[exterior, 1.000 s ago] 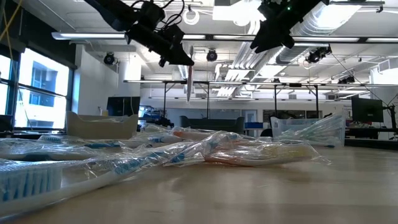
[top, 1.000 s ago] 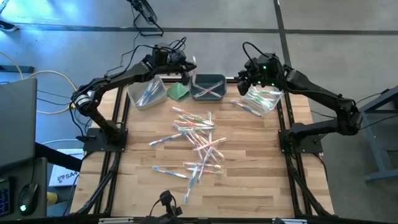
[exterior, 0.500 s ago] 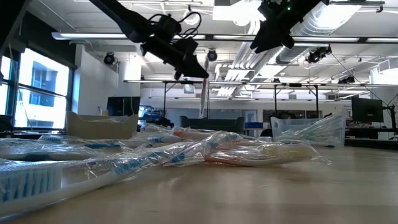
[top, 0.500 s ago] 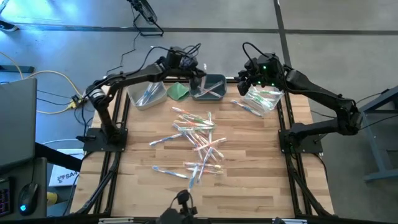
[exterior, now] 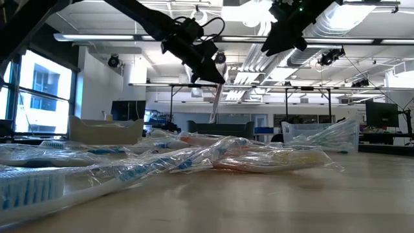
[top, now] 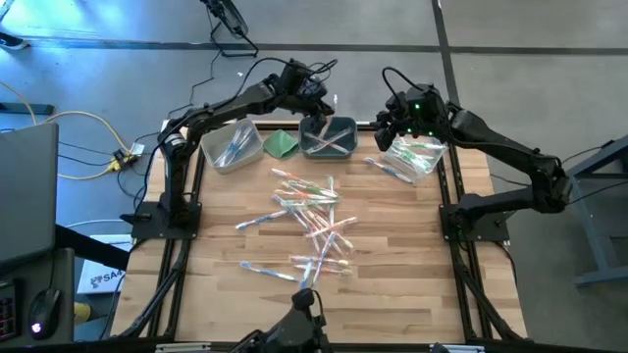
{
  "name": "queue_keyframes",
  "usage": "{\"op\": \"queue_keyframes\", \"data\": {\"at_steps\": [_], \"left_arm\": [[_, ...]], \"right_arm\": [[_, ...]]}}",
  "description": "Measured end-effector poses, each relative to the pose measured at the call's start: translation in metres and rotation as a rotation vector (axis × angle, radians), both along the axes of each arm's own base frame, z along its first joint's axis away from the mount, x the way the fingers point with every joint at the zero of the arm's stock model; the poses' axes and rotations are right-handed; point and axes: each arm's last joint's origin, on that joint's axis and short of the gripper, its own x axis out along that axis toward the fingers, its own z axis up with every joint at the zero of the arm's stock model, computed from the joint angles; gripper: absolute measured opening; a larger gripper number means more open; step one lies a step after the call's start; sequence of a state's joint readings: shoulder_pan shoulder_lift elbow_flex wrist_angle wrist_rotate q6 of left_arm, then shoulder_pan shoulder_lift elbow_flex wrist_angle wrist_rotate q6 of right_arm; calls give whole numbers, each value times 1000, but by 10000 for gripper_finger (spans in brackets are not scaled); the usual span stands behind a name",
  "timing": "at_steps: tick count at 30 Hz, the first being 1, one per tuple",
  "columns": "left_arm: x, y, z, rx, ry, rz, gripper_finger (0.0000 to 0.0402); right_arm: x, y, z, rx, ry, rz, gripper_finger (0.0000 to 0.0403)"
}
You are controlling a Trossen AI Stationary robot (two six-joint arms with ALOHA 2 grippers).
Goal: Pick & Place Toothbrushes
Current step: Put the orange toothbrush into the blue bin
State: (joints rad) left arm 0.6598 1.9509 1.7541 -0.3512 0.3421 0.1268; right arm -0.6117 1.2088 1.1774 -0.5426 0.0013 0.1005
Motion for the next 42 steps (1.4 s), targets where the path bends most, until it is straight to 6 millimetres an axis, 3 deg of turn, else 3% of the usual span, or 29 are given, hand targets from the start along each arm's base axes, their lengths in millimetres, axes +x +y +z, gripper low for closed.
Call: {"op": "queue_keyframes", "data": {"at_steps": [12, 28, 42], "left_arm": [[-5, -1, -9, -11, 119, 37, 12], [11, -7, -40, -83, 197, 41, 12], [10, -6, -40, -67, 213, 70, 13]], "right_arm": [[-1, 1, -2, 17, 24, 0, 149], [-1, 1, -3, 23, 22, -4, 149], [-1, 1, -3, 23, 22, -4, 149]]}}
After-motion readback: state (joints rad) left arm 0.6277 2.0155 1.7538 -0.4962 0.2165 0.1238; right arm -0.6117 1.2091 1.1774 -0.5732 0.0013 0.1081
